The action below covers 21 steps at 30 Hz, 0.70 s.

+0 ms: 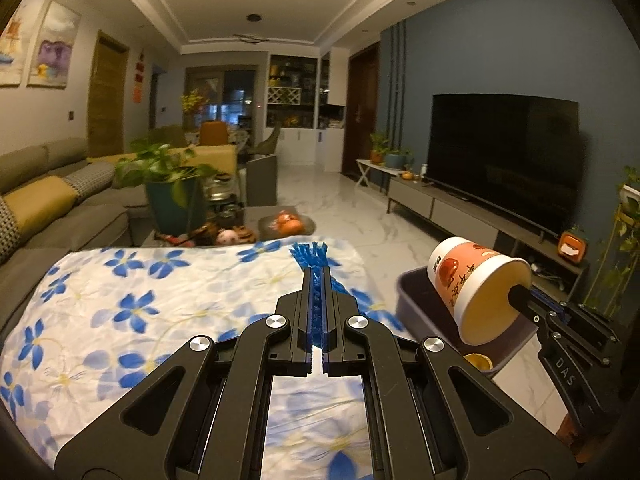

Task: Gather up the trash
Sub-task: 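Carry the blue mesh and cream cup over the grey bin with both tools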

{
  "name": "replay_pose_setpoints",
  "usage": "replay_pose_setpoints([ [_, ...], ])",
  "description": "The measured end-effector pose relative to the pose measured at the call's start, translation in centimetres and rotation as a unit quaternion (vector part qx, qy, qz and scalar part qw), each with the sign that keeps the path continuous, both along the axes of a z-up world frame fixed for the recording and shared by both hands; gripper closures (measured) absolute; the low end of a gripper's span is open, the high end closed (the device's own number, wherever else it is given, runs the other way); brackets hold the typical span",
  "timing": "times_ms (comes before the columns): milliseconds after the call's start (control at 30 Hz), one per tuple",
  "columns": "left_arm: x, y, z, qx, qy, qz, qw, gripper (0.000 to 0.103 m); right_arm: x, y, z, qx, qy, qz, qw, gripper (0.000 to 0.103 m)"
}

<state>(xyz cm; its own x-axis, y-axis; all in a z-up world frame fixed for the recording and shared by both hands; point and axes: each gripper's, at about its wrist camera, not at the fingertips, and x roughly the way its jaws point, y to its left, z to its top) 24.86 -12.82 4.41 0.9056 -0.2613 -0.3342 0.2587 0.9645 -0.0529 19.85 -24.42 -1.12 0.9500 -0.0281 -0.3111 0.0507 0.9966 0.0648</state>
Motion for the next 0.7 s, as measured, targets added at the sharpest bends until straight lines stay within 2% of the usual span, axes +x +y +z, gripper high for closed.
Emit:
replay_pose_setpoints([
  [367, 2.4, -7.9, 0.2, -0.005, -0.016, -0.053, 0.9984, 0.101, 0.2, -8.4, -0.3, 0.027, -0.002, -0.102, 0.994, 0.100],
  [700, 5.4, -11.9, -2.4, -0.004, 0.002, -0.070, 0.9975, 0.101, 1.5, -10.0, -1.7, 0.030, 0.008, -0.122, 0.992, 0.100],
])
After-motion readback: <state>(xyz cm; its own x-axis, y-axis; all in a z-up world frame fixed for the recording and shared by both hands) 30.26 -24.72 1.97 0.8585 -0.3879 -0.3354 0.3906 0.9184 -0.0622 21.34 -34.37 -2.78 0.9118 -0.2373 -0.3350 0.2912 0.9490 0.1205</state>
